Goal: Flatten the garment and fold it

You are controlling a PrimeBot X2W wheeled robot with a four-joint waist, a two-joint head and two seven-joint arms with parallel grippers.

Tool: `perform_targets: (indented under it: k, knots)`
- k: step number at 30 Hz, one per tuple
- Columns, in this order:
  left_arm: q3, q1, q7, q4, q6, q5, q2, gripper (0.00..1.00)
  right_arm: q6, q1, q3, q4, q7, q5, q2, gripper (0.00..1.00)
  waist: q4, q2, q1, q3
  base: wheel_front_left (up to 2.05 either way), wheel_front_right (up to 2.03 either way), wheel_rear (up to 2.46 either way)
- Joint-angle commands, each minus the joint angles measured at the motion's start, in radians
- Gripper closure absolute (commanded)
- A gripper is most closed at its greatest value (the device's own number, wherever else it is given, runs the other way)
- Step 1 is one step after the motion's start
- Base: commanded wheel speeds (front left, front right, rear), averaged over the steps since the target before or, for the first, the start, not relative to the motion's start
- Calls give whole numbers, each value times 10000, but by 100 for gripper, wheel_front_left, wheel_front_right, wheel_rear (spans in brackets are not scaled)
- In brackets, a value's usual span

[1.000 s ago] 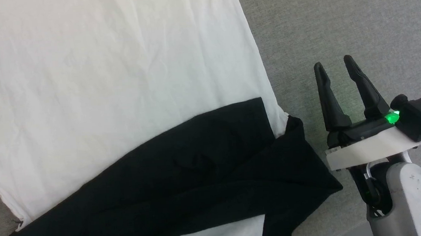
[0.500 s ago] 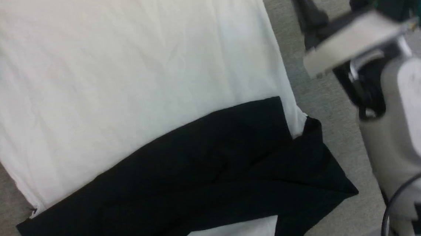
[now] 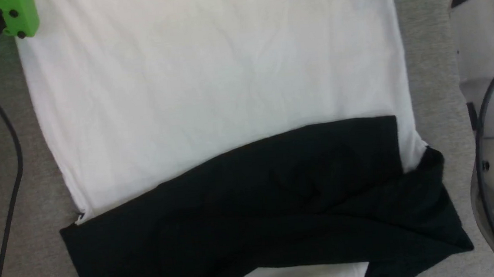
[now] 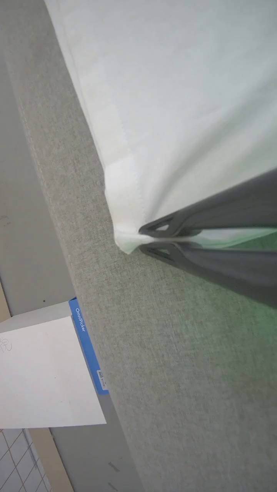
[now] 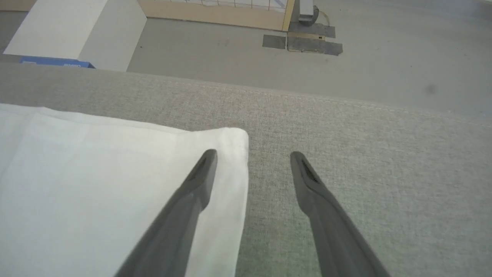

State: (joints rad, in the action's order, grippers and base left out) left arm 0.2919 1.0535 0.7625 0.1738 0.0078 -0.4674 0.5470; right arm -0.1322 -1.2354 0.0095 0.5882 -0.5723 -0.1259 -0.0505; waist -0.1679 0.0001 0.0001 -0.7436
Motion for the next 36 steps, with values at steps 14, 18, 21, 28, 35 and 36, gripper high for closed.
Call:
perform_targets:
  k: [14, 18, 21, 28, 35, 36]
  knots:
    - [247, 856, -1405, 593, -352, 309, -220, 100, 15, -1010, -411, 198, -1633, 2056, 3, 100, 555, -1, -1, -466, 0, 0, 0]
    - [209, 1204, -2614, 842, -226, 829, -147, 100, 15, -1089, -501, -179, -487, 2191, 3, 100, 469, -1, -1, -431, 0, 0, 0]
    - [229, 1394, -3558, 1135, -109, 1235, -90, 100, 15, -1105, -447, -266, 582, 2396, 3, 100, 410, -1, -1, -284, 0, 0, 0]
    - [249, 1218, -5319, 1791, -169, 1431, -127, 100, 15, -746, -275, -38, 2612, 2227, 3, 100, 350, -1, -1, 457, 0, 0, 0]
    - [70, -538, -6469, 1743, -512, 781, -50, 100, 15, 527, 1095, 93, 4028, 1430, -354, 100, 249, -1, -1, 1906, 0, 0, 0]
    - [32, -981, -6594, 1616, -473, 692, -29, 100, 15, 793, 1283, 16, 4238, 1235, -461, 100, 261, -1, -1, 2190, 0, 0, 0]
